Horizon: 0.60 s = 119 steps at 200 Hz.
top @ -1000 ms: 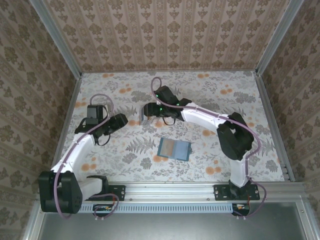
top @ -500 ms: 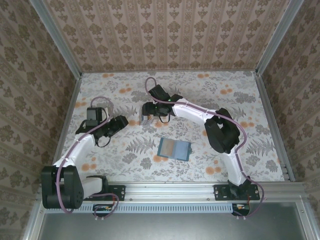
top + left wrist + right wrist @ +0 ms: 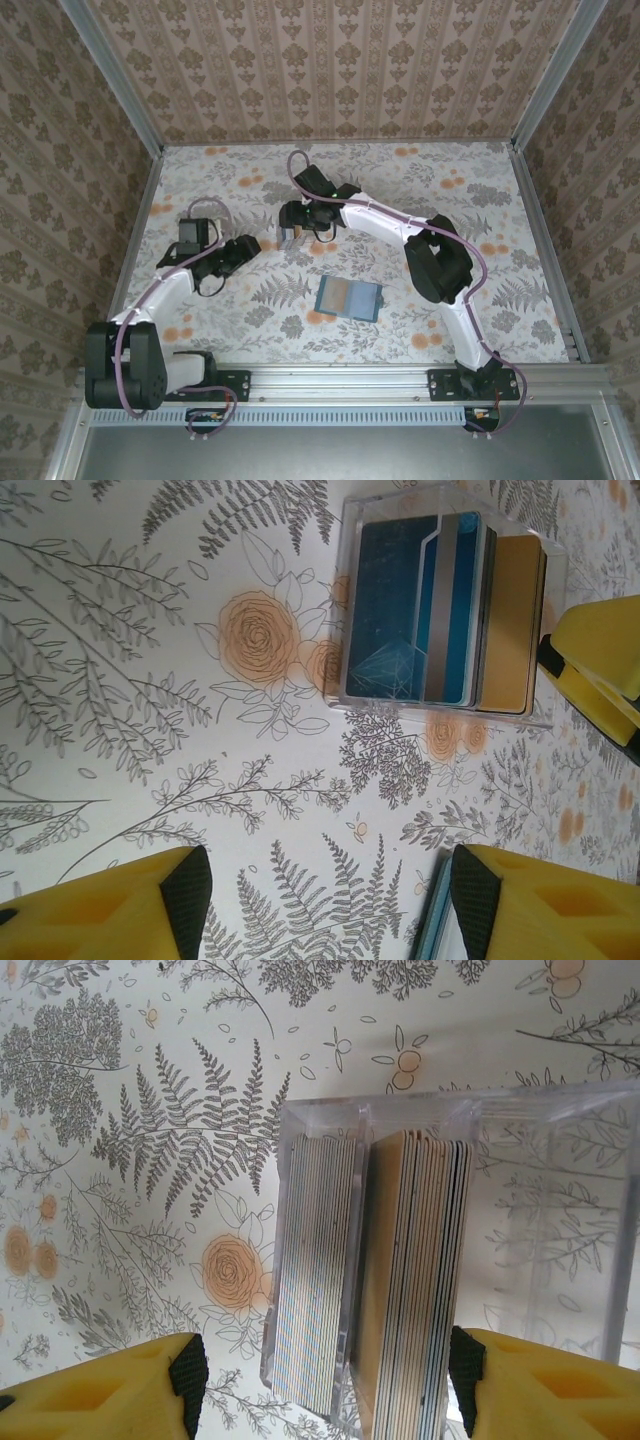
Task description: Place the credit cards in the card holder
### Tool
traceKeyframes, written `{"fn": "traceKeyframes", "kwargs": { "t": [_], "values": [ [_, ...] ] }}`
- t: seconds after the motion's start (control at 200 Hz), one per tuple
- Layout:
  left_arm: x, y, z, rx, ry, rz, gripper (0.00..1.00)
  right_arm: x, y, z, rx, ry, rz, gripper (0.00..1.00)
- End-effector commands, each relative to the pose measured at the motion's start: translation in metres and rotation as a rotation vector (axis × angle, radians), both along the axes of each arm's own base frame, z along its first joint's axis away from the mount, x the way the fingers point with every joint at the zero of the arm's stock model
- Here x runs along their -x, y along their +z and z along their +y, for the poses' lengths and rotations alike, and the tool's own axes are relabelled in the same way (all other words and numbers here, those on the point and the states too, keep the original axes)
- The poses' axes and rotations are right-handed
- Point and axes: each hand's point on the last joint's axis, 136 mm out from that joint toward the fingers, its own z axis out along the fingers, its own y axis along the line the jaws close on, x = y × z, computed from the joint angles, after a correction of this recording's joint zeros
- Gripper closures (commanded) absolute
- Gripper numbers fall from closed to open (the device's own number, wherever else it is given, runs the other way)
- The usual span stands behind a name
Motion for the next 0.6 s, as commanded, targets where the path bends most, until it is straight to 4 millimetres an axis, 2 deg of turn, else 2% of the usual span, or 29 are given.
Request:
{"fn": "traceKeyframes", "kwargs": {
  "t": [0.0, 0.225, 0.38, 0.48, 0.59],
  "values": [
    [-0.010, -0.002, -0.008, 0.019, 0.000, -0.015, 0.38, 0.012, -0.015, 0.000, 0.038, -0.016, 0.088, 0.32],
    [-0.041, -0.019, -0.011, 0.040, 0.056, -0.019, 0.56, 0.015, -0.016, 0.008, -0.015, -0.031, 0.140, 0.32],
    [-0.058, -0.033, -0.019, 0.018, 0.028, 0.003, 0.60, 0.017, -0.005, 0.018, -0.099, -0.007, 0.176, 0.32],
    [-0.064, -0.042, -0.028, 0.019, 0.005, 0.017, 0.62, 0.010, 0.000, 0.025, -0.172, -0.003, 0.170, 0.32],
    [-0.068, -0.049, -0.034, -0.011, -0.016, 0.022, 0.62, 0.006, -0.001, 0.026, -0.222, -0.006, 0.185, 0.38]
  ]
}}
